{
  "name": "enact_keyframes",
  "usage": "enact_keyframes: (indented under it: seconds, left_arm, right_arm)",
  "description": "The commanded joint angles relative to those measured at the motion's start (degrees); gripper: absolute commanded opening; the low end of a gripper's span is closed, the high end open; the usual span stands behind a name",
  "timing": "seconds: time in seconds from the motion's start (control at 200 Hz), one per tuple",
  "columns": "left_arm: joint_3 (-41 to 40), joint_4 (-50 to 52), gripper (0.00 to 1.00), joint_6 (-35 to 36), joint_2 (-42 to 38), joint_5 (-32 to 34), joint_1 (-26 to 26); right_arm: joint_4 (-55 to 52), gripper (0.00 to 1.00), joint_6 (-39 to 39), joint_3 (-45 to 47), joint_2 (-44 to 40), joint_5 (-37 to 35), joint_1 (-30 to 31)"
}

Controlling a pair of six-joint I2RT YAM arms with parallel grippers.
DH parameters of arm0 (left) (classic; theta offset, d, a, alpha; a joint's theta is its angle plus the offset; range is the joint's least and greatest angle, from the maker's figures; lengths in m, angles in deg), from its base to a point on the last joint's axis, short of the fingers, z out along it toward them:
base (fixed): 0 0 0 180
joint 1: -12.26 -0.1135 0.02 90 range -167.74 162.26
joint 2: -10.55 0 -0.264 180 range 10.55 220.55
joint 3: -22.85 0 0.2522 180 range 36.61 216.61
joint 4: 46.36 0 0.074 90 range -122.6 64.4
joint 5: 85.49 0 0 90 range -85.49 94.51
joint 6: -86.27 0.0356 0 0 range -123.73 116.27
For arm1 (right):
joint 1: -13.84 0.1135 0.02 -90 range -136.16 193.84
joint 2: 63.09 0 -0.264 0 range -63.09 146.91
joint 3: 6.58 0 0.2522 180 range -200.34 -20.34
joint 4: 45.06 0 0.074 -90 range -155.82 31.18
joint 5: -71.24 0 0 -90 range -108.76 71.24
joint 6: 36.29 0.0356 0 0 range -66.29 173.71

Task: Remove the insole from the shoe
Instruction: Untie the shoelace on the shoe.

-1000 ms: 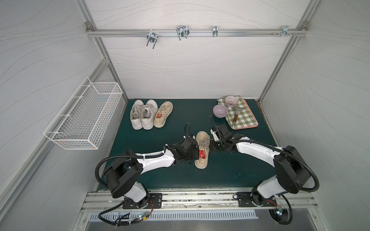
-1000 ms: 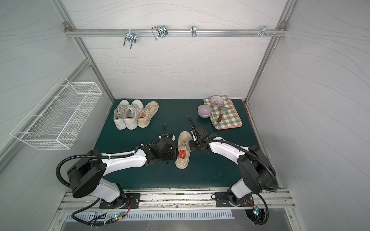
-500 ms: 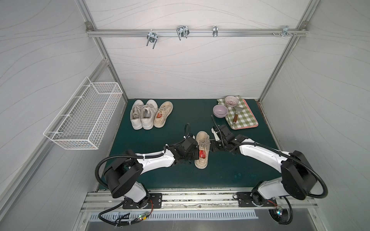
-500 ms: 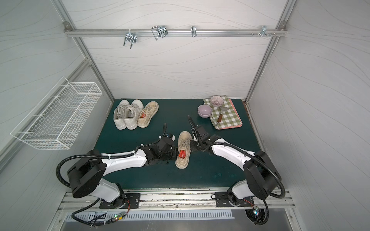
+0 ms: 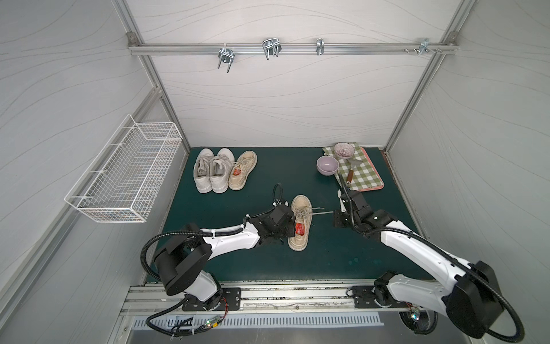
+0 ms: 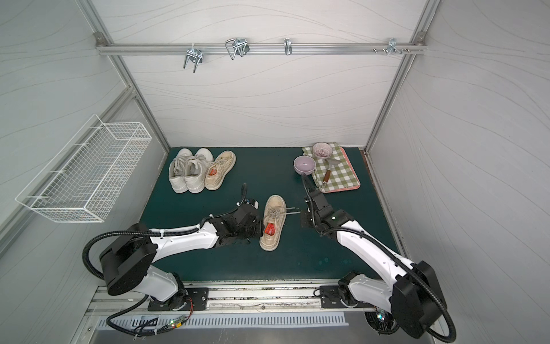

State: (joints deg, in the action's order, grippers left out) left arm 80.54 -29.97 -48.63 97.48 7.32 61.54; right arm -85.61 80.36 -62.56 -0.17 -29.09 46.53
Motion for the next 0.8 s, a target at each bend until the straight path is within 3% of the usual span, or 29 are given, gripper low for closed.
enact_keyframes:
  seconds: [0.0, 0.475, 0.515, 0.61, 0.67, 0.795]
  left_arm:
    - [0.29, 0.35, 0.0, -0.84, -1.06, 2.64, -0.43]
    - [0.02, -1.37, 0.0, -0.06, -0.98, 0.6, -0.47]
    - [0.11, -1.74, 0.0, 0.05, -0.9, 0.03, -0.46]
    - [0.19, -2.6, 0.0, 0.45, -0.72, -1.08, -0.33]
    - [0.36, -2.76, 0.0, 0.67, -0.59, -1.37, -0.1]
    - [1.26, -2.83, 0.0, 1.53, -0.37, -1.31, 1.14]
  right_arm:
    - [-3.83, 0.0, 1.34, 0.59, -2.98, -1.03, -2.65]
    - [-6.53, 0.0, 1.65, -0.02, -5.42, -0.08, -7.9]
    - [-6.52, 0.08, 1.66, -0.15, -4.86, 0.21, -7.85]
    - [-6.44, 0.42, 1.65, -0.58, -4.33, 1.43, -7.6]
    - [-6.8, 0.58, 1.44, -1.21, -4.68, -0.23, -6.01]
    - [-6.62, 0.71, 0.32, -3.57, -4.32, -2.02, -0.42]
